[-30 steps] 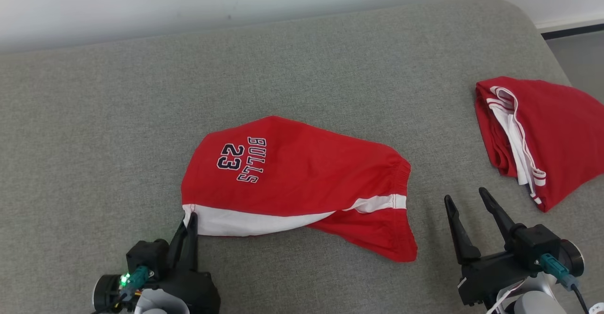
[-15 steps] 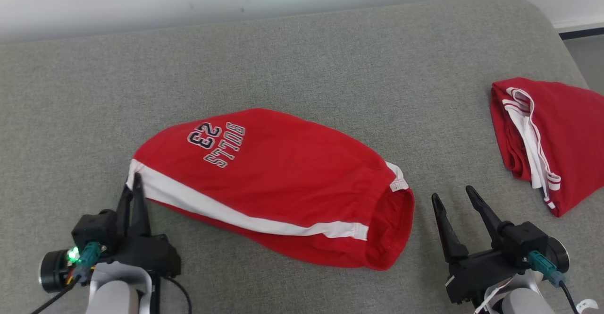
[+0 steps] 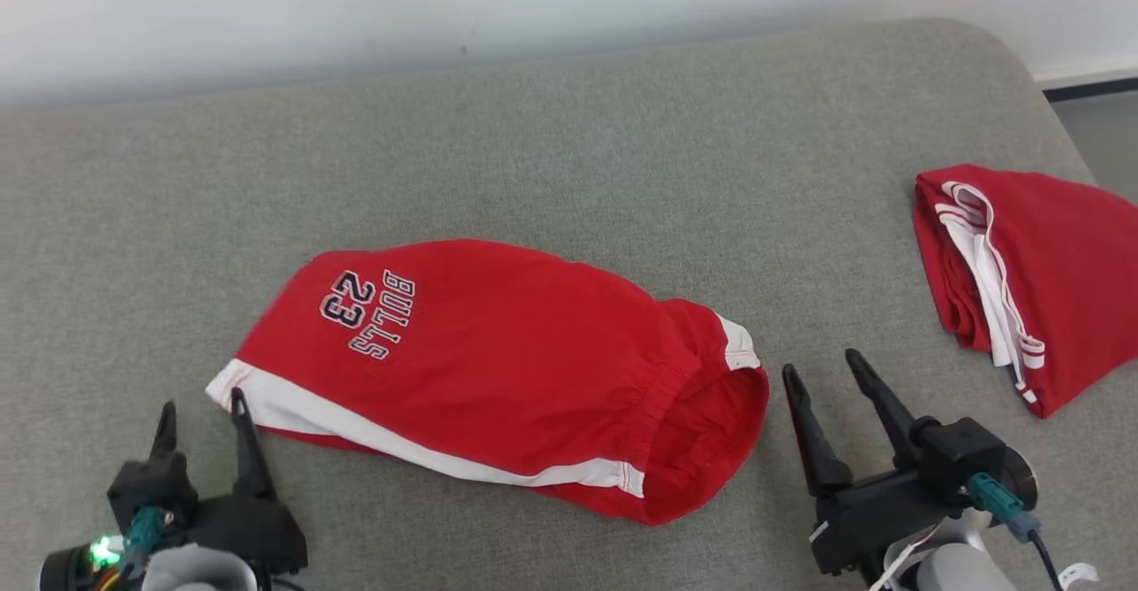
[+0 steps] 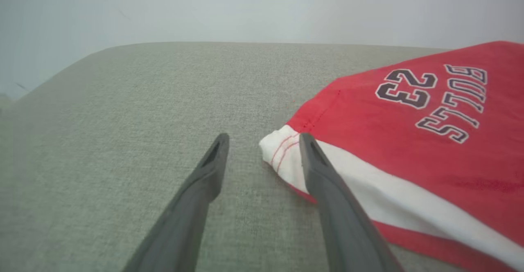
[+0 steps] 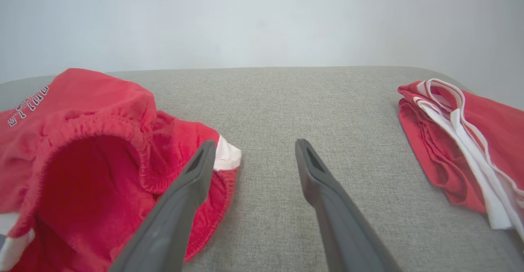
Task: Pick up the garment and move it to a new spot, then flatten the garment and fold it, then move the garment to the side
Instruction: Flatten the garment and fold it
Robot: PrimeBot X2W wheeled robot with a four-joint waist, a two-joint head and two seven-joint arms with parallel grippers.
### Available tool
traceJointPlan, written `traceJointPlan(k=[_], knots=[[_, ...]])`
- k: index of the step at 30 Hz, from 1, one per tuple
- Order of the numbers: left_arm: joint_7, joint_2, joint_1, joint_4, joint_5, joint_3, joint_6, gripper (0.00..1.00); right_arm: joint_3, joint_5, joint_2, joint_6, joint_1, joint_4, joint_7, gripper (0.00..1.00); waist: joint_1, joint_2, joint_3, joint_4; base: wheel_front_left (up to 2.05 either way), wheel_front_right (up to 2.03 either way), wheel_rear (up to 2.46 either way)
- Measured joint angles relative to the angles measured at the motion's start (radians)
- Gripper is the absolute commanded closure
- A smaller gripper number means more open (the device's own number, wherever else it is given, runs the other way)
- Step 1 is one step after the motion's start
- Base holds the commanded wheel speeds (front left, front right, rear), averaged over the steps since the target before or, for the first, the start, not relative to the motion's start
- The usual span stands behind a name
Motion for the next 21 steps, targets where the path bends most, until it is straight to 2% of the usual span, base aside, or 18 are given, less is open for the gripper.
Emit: traceJointPlan(k=[3, 6, 15, 21], knots=[[0.0, -0.009, 0.049, -0.052, 0.003, 0.005, 0.007, 0.0, 0.01, 0.0, 0.015, 0.0, 0.007, -0.015, 0.0, 0.0, 0.0, 0.0, -0.024, 0.005, 0.0, 0.0, 0.0], [0.0, -0.012, 0.118, -0.116, 0.024, -0.001, -0.004, 0.0, 0.008, -0.01, 0.036, 0.0, 0.031, -0.035, -0.002, 0.0, 0.0, 0.0, -0.053, 0.011, 0.0, 0.0, 0.0], [0.0, -0.024, 0.307, -0.264, 0.024, 0.001, -0.021, 0.0, -0.052, -0.087, 0.108, 0.0, 0.135, -0.077, -0.002, 0.0, -0.0002, -0.0001, -0.158, 0.036, 0.0, 0.0, 0.0], [0.0, -0.028, 0.401, -0.353, 0.009, -0.07, 0.026, 0.0, -0.069, -0.121, 0.134, 0.0, 0.167, -0.082, -0.002, 0.0, -0.0002, -0.0001, -0.209, 0.056, 0.0, 0.0, 0.0]])
